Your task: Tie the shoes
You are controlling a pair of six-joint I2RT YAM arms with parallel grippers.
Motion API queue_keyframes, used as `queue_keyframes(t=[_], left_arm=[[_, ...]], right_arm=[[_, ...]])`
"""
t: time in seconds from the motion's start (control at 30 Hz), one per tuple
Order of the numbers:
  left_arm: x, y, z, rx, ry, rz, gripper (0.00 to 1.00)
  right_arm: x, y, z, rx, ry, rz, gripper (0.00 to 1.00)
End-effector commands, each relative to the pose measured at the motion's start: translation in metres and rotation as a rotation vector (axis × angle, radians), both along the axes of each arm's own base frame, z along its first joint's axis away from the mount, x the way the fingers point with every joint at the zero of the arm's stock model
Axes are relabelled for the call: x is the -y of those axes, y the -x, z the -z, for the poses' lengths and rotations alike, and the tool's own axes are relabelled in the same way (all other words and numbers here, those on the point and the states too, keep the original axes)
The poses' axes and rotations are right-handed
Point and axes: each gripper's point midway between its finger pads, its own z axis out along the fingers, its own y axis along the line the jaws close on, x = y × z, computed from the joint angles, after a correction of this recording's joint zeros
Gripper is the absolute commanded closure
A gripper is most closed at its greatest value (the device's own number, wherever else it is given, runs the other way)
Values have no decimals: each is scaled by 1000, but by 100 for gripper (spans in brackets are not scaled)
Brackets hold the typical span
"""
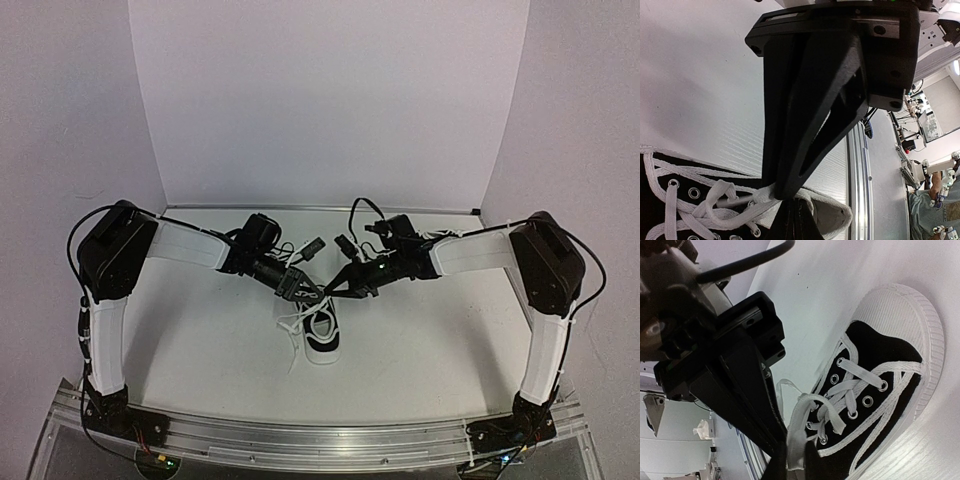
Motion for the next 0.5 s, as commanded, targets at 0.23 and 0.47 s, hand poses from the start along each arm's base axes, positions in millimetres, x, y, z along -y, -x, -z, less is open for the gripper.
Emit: queue_keyframes(t=[0.23, 0.47], left_arm=[[-27, -27, -16, 55, -35, -114, 79], [-82, -52, -34, 153, -165, -375, 60]], right_arm=[[-4, -6, -27, 92, -37, 8, 100], [6, -14, -32, 132, -24, 49, 100]])
